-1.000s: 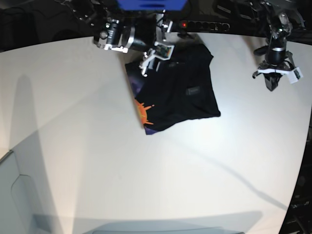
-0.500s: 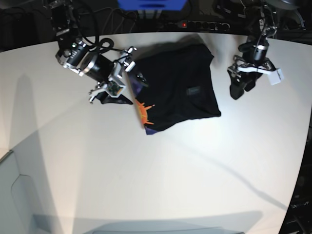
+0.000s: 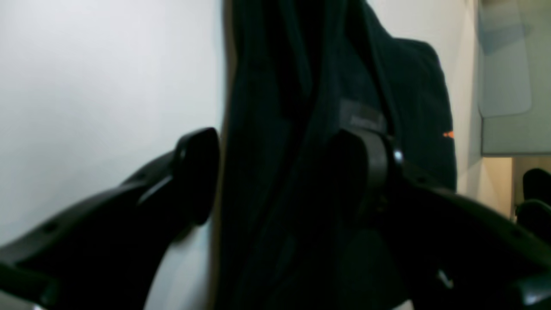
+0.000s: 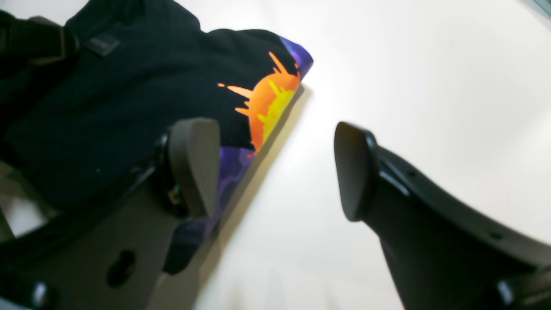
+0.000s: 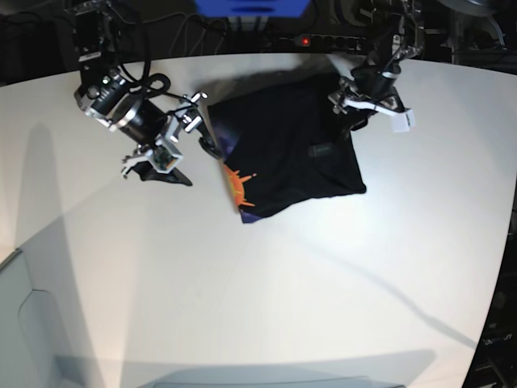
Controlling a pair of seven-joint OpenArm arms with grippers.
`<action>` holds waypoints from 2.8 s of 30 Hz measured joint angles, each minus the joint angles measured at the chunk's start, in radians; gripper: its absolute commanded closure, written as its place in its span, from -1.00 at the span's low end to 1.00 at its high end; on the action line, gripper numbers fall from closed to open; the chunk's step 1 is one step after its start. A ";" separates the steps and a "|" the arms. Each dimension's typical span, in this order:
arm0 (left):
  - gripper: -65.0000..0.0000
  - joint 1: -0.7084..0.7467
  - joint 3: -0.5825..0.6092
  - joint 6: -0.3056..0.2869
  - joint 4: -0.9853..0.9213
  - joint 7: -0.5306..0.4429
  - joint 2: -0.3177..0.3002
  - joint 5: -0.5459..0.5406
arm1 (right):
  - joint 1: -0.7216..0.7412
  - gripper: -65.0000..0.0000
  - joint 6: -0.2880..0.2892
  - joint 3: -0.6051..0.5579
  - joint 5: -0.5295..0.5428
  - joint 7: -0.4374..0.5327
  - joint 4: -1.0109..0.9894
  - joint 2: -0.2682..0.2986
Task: Fold the T-shirt properly
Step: 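Release the shirt and pull the right gripper back from it, then push the folded shirt's edge with the left gripper to square it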
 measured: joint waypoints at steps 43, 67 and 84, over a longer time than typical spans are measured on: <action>1.00 -1.124 1.100 -0.405 -0.762 0.098 -0.049 0.523 | 0.010 -0.29 0.000 0.714 0.003 -0.004 0.002 -0.205; 1.00 -1.119 1.102 -0.508 -0.927 -0.083 0.243 1.076 | -0.018 -0.29 0.000 0.799 -0.003 -0.002 0.002 -0.249; 0.88 -1.122 1.101 -0.507 -0.926 -0.038 0.247 1.063 | -0.015 -0.29 0.000 0.793 -0.004 -0.003 0.002 -0.248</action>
